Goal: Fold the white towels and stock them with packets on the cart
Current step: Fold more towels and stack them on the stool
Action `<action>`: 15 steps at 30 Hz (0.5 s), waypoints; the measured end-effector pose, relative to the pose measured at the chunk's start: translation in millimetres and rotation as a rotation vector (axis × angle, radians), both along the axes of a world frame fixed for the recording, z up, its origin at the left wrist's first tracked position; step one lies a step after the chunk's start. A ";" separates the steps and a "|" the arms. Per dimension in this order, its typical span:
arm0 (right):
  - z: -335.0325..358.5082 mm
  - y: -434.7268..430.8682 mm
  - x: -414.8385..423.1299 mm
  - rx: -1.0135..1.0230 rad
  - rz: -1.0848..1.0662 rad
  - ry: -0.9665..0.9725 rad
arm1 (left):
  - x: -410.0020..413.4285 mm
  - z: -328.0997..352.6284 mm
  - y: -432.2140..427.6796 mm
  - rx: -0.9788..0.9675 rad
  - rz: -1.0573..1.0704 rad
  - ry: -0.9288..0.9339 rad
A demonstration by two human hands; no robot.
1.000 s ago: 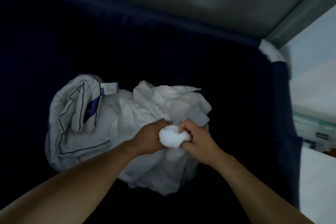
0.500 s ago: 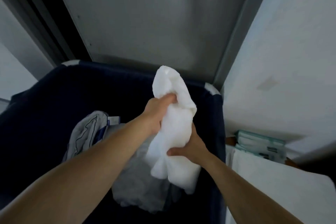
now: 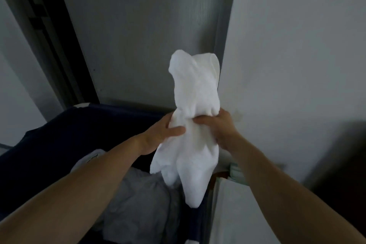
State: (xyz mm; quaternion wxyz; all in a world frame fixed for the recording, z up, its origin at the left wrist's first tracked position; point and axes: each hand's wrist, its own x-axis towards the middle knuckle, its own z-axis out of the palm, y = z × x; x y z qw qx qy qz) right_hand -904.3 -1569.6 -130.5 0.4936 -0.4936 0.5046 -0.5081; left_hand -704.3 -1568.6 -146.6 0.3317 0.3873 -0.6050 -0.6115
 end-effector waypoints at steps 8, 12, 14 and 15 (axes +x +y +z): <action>90.1 24.6 -39.2 -0.079 -0.098 -0.098 | -56.1 14.4 15.3 -0.042 0.081 -0.063; 116.3 35.4 -60.7 -0.102 -0.200 -0.175 | -88.4 37.4 2.5 -0.037 0.262 0.043; 129.6 38.2 -71.9 -0.132 -0.272 -0.205 | -108.9 55.8 0.8 -0.005 0.275 0.122; 135.6 39.0 -77.4 -0.150 -0.308 -0.212 | -120.1 65.2 -0.2 0.009 0.275 0.167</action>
